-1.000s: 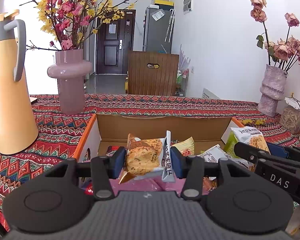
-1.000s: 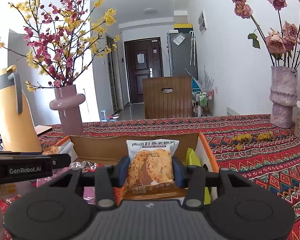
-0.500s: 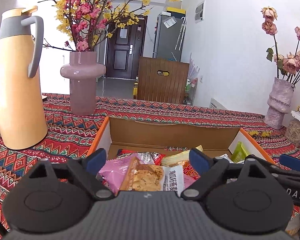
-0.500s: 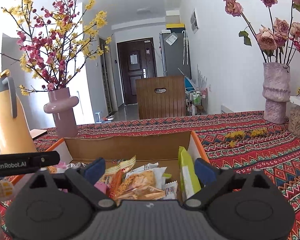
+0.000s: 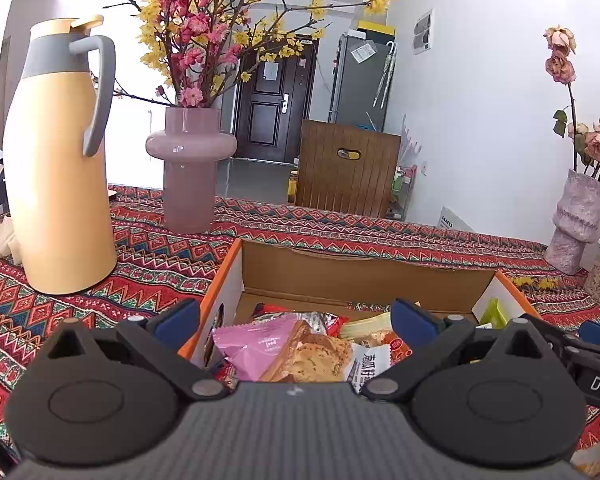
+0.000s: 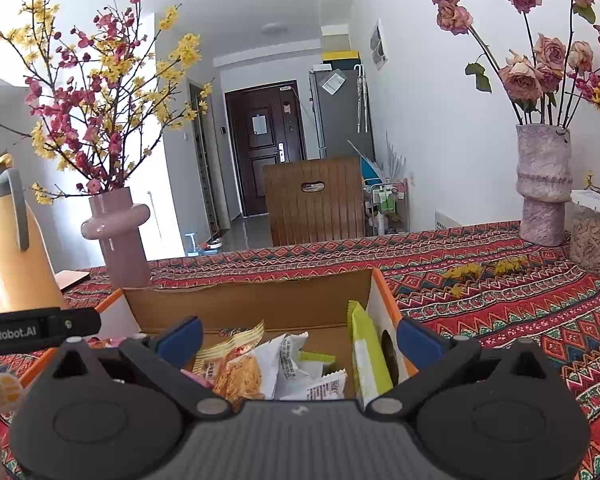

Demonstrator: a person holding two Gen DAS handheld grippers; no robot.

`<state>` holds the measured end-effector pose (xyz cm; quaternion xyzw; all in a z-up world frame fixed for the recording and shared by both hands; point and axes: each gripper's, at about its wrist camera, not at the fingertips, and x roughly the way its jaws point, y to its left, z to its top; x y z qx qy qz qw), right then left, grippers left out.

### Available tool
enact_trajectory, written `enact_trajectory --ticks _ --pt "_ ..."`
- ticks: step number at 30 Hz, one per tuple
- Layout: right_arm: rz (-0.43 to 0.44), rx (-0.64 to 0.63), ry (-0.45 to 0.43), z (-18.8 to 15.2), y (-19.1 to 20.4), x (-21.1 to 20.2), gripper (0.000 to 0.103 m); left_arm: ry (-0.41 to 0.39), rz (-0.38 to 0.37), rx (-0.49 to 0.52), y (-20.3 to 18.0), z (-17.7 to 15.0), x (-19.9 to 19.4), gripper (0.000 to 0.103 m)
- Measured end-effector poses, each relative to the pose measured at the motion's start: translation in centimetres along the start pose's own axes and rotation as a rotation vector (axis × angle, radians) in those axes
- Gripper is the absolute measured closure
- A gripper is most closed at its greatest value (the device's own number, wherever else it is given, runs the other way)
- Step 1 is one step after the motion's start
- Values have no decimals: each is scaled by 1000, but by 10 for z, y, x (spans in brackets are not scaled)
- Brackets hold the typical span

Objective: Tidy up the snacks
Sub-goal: 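Move both open tools back to the remaining cookie packets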

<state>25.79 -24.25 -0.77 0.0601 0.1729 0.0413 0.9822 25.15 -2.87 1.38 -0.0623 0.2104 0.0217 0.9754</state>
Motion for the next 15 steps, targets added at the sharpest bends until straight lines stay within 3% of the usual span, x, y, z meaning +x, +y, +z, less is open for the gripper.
enact_trajectory --ticks 15 --pt "0 -39 13 -5 16 -64 0 -14 -20 18 14 -5 -63 0"
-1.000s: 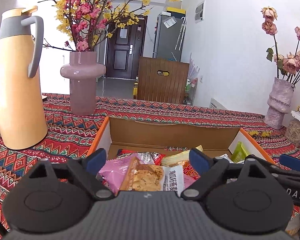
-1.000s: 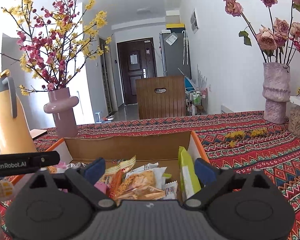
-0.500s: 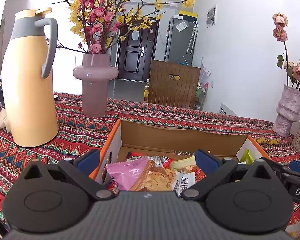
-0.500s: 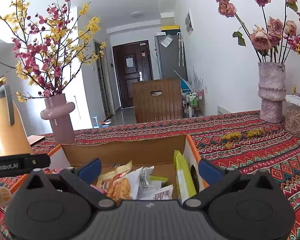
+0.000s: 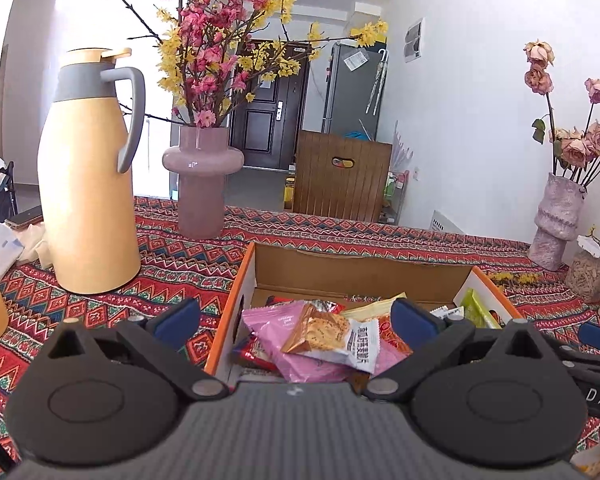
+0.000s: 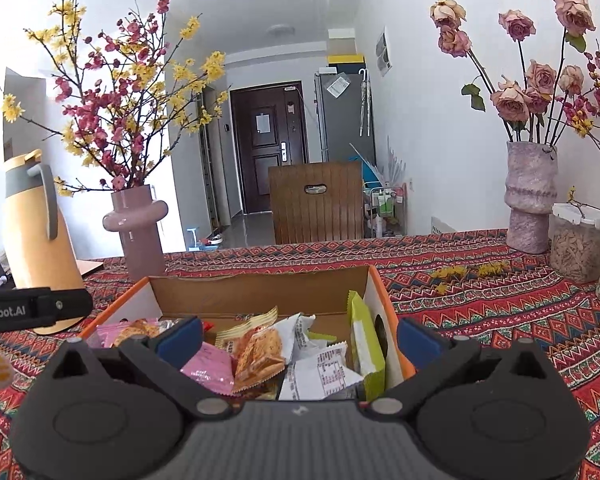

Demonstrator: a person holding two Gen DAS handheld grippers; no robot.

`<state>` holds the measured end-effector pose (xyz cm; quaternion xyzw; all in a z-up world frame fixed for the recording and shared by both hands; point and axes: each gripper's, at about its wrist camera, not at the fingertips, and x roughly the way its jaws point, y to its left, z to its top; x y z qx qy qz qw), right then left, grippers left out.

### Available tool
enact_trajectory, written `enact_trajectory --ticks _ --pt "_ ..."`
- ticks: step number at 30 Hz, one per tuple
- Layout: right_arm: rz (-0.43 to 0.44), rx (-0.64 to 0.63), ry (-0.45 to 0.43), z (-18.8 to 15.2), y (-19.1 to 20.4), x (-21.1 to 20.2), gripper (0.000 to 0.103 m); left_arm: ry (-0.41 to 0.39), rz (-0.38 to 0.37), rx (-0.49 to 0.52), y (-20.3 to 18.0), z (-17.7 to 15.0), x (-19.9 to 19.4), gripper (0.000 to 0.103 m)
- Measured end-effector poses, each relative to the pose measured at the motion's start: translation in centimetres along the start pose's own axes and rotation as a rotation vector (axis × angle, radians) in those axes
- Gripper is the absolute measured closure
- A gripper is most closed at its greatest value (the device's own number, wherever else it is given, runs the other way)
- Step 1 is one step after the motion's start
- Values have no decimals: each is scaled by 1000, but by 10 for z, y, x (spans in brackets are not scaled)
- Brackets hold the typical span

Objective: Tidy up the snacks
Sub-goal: 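Move both open tools back to the remaining cookie packets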

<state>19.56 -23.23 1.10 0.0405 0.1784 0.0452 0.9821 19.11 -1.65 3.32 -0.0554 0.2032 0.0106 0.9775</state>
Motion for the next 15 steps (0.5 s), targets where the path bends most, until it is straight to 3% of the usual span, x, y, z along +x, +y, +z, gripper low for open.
enact_trajectory --ticks 12,15 --pt "-3 1 178 -44 8 -11 0 67 7 8 22 -29 -22 0" --pt "-10 27 255 -53 5 0 6 83 10 8 26 -35 -24 0"
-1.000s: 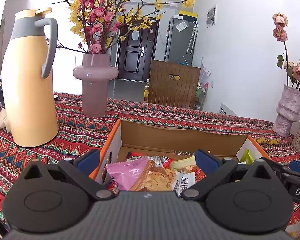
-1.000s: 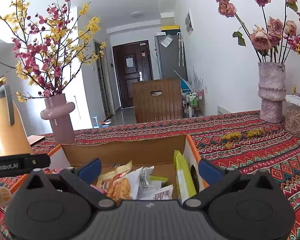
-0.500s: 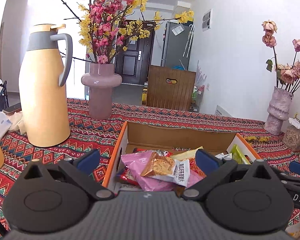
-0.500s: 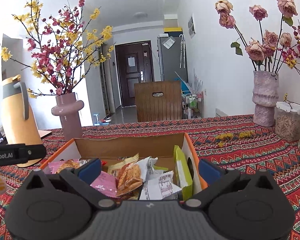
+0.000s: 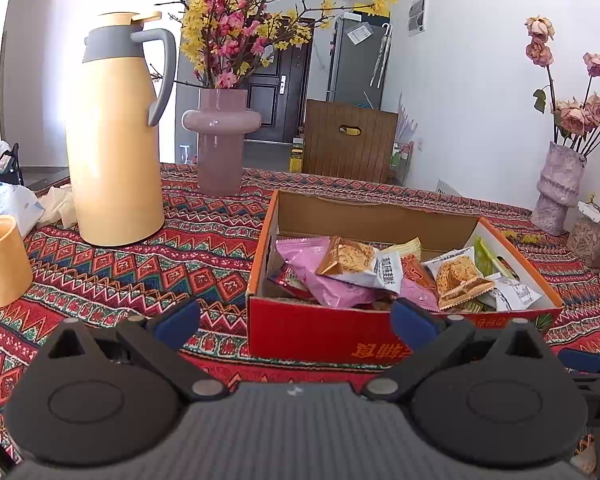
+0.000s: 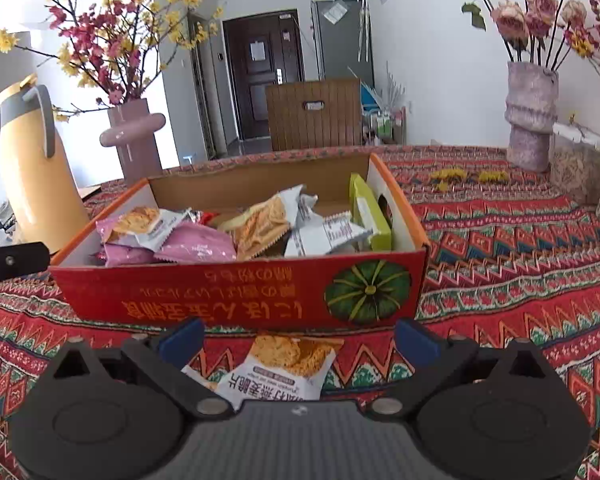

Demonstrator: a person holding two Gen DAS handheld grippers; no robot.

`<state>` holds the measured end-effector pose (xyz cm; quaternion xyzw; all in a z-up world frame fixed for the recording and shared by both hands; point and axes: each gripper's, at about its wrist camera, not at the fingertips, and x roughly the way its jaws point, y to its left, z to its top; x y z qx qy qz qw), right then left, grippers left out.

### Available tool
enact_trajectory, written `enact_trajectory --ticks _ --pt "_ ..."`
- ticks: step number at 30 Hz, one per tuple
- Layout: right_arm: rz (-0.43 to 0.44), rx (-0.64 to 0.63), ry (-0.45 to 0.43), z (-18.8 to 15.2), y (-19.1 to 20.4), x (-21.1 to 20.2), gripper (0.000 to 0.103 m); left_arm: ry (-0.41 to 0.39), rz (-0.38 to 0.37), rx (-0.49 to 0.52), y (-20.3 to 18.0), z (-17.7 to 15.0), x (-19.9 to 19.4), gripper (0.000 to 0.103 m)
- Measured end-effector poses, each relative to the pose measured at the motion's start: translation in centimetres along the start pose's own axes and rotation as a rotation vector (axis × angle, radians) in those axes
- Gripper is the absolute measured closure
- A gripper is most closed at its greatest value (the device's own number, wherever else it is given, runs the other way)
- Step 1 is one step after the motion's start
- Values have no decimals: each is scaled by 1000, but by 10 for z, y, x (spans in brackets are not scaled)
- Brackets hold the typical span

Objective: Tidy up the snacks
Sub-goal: 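Move both open tools back to the remaining cookie packets, then grasp a cookie packet with the right tool while the left tool grasps another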

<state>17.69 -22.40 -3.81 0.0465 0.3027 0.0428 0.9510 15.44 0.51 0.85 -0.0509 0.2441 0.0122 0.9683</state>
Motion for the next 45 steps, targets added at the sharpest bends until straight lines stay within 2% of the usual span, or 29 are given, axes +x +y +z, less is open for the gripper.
enact_trajectory --ticks 8,9,11,13,22,27,35,45 --pt "2 52 112 -7 -5 32 26 39 3 10 -2 -11 -1 0" --pt "0 49 115 -7 -4 33 33 43 2 12 -2 -11 -1 0" --pt "4 38 114 -8 -2 32 55 50 1 16 -4 -13 -1 0" --pt "11 31 111 -8 -1 30 61 58 -2 18 -6 -14 0 0" --pt "14 36 7 -11 -14 -2 63 119 -39 56 -29 -22 8 0" --pt "-3 62 -41 -14 -36 -23 63 177 -105 81 -51 -30 18 0" --pt "-27 105 -80 -26 -68 -42 63 274 -173 160 -98 -50 34 0" --pt "-20 135 -88 -35 -84 -44 63 332 -184 216 -131 -64 45 0"
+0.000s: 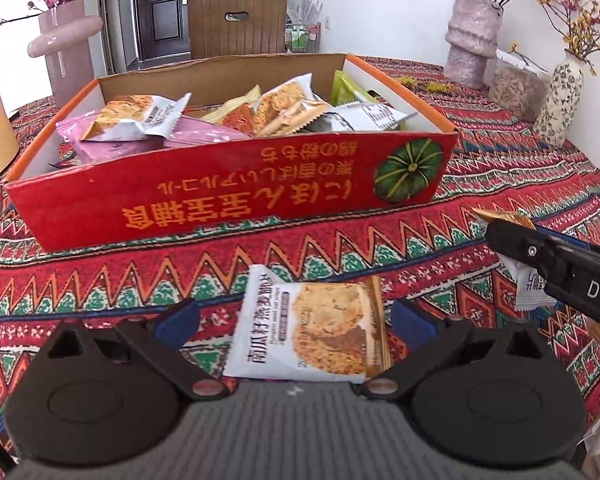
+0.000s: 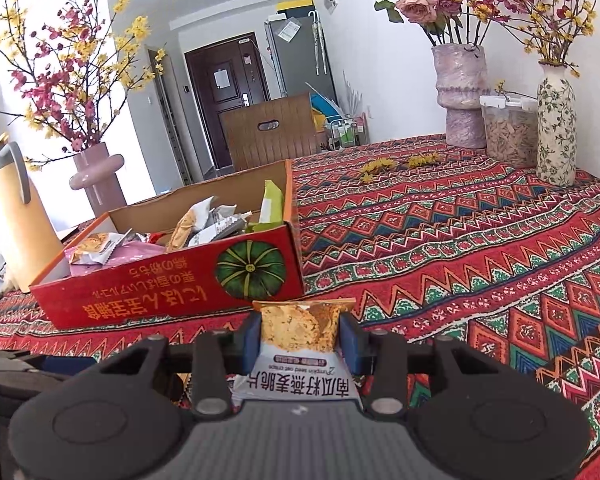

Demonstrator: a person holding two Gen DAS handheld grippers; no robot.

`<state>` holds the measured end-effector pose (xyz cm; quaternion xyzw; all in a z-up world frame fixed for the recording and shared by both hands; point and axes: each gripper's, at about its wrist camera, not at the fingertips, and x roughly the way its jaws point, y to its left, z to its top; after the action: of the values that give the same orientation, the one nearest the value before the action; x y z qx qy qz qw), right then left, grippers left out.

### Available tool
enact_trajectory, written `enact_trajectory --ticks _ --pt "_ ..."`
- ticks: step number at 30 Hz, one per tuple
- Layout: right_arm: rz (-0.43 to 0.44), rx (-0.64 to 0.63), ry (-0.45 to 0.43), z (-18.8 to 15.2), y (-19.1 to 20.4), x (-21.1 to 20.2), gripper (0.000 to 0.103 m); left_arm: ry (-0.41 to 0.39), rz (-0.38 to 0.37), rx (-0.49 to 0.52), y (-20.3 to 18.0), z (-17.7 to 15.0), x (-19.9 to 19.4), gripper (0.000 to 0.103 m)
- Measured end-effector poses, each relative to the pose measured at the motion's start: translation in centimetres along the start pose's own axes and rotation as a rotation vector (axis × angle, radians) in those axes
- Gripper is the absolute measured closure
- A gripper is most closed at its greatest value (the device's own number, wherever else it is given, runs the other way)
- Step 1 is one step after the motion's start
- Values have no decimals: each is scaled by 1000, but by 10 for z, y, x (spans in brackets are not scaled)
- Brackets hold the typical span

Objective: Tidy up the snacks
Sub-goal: 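Grasp a cookie packet with the right tool while the left tool grasps another, then carry both held cookie packets up and over the open box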

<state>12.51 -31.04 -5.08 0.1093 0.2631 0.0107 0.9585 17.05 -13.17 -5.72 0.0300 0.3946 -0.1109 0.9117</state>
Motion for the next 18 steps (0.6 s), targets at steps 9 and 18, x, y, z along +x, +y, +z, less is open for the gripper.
enact_trajectory --ticks 9,18 --pt "9 13 -1 -4 -3 0 63 -16 25 28 -10 -4 2 11" --pt "15 6 4 -5 2 0 63 -46 7 41 -11 -6 -6 39"
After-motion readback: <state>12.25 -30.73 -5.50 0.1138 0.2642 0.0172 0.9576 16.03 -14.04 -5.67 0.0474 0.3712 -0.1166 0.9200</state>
